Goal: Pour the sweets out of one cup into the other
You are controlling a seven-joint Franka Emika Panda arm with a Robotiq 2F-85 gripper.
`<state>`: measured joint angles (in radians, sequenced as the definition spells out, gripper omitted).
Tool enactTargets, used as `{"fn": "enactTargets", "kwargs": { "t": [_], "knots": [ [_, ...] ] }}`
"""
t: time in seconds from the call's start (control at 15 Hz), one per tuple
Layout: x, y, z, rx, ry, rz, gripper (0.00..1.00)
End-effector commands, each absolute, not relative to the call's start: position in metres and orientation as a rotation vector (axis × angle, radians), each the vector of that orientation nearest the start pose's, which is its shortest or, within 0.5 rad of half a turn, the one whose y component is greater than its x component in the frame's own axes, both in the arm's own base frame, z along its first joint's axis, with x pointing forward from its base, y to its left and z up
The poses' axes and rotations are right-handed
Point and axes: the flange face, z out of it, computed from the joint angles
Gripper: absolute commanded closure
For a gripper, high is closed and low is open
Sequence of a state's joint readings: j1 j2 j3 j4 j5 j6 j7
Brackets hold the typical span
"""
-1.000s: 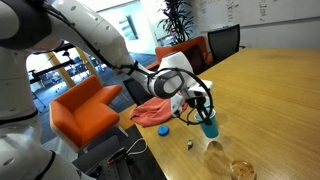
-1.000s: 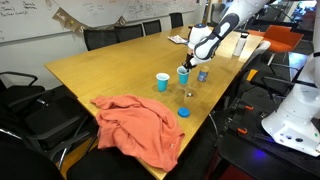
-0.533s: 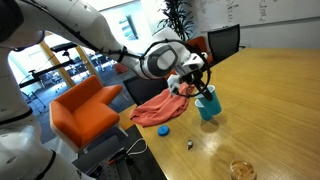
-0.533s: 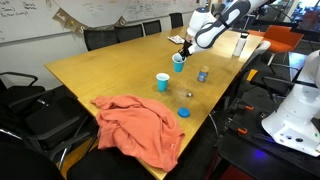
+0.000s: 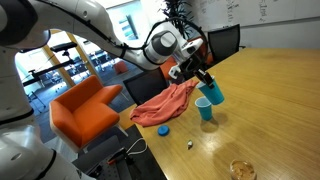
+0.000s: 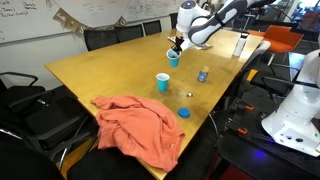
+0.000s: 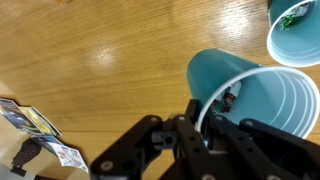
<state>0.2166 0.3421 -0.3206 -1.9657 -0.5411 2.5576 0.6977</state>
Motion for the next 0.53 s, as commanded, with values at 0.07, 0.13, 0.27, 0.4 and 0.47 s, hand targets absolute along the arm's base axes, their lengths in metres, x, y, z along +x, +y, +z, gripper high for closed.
{"fn": "enactTargets", "kwargs": {
  "t": [0.07,0.13,0.27,0.4,0.47],
  "knots": [
    [0.655,-0.021,0.324,-3.539,0.623,-0.642,0.99],
    [0.656,-0.015,0.32,-3.57,0.615,-0.64,0.99],
    [0.658,-0.002,0.31,-3.632,0.595,-0.661,0.99],
    [0.658,0.011,0.3,-3.697,0.557,-0.686,0.99],
    [0.658,0.017,0.295,-3.727,0.535,-0.695,0.99]
  ]
}}
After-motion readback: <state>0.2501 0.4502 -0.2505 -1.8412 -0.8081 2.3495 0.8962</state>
